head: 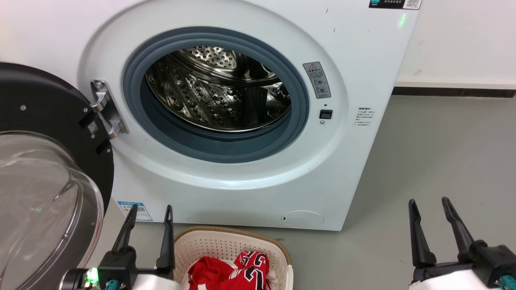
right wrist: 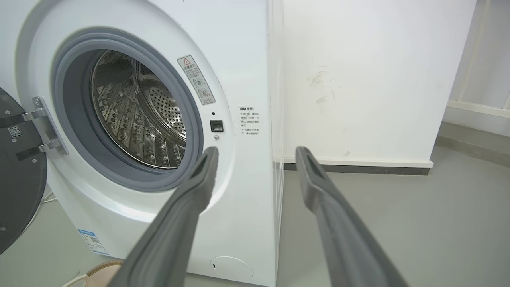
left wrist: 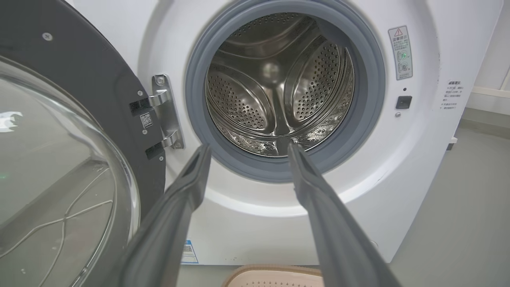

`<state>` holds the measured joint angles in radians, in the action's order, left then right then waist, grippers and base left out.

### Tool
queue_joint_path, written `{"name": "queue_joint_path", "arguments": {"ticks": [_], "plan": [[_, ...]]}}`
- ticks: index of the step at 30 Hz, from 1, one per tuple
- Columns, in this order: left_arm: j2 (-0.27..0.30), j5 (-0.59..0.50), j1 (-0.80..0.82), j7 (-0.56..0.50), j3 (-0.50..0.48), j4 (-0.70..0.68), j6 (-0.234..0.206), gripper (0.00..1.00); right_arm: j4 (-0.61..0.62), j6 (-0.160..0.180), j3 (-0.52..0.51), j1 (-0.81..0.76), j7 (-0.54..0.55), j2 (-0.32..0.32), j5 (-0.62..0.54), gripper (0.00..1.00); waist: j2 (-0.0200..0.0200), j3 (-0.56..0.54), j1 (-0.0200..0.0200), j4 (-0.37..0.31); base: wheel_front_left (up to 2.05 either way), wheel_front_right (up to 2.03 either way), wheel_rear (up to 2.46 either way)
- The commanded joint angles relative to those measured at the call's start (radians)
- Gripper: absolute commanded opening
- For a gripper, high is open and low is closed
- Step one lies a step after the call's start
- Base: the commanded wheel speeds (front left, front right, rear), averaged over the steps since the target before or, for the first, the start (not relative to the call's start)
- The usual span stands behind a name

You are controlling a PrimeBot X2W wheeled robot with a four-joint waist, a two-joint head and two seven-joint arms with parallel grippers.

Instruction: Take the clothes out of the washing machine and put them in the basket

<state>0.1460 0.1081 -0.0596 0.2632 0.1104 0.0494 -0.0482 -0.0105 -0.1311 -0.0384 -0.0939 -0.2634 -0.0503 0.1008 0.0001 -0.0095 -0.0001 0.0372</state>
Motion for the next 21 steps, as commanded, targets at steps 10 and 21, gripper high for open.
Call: {"name": "queue_joint_path", "arguments": {"ticks": [10, 21], "plan": [[-0.03, -0.051, -0.073, 0.002, -0.049, -0.017, 0.003, 1.0, -0.005, 0.001, 0.003, -0.052, -0.002, 0.0, 0.011, 1.0, -0.0001, -0.022, 0.0001, -0.011, 0.0, 0.0, 0.0], [-0.046, -0.077, -0.072, 0.002, -0.06, -0.011, 0.014, 1.0, -0.008, 0.001, 0.009, -0.051, -0.002, 0.0, 0.01, 1.0, -0.0001, -0.018, 0.0001, -0.01, 0.0, 0.0, 0.0]]}}
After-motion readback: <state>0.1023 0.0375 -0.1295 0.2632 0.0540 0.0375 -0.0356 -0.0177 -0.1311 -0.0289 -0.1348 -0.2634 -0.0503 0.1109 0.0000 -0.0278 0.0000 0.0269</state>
